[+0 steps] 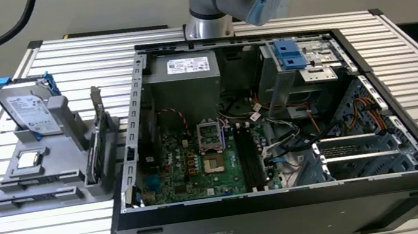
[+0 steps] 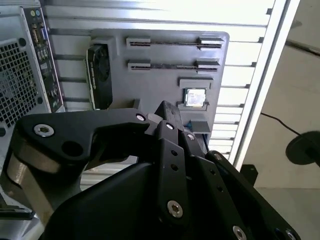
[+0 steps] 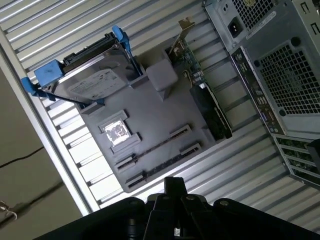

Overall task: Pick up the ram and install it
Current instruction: 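Pick up the ram and move it above insertion slot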

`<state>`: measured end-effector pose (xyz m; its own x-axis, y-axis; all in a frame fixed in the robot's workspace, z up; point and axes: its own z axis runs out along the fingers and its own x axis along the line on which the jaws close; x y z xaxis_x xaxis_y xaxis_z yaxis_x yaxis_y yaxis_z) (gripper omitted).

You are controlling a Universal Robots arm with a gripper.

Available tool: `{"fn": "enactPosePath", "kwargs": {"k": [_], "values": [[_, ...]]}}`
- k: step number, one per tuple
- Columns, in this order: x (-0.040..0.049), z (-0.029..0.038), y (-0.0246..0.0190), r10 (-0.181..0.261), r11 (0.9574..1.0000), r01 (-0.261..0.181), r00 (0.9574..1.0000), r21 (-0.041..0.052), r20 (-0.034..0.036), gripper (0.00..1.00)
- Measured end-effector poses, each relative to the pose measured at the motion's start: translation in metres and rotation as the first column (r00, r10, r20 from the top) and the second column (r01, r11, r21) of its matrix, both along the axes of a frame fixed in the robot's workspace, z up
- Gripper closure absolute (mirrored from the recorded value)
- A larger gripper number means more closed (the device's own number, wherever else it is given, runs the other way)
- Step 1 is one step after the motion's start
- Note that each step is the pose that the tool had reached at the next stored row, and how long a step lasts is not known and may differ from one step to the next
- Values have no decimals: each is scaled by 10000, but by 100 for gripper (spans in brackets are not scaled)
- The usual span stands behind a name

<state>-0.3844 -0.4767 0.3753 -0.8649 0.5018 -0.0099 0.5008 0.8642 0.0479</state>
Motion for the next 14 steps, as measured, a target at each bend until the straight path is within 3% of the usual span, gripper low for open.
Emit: {"fn": "enactPosePath", "kwargs": {"k": [14], "values": [[0,0,0,-687,9976,687,9976,0,0,100]]}}
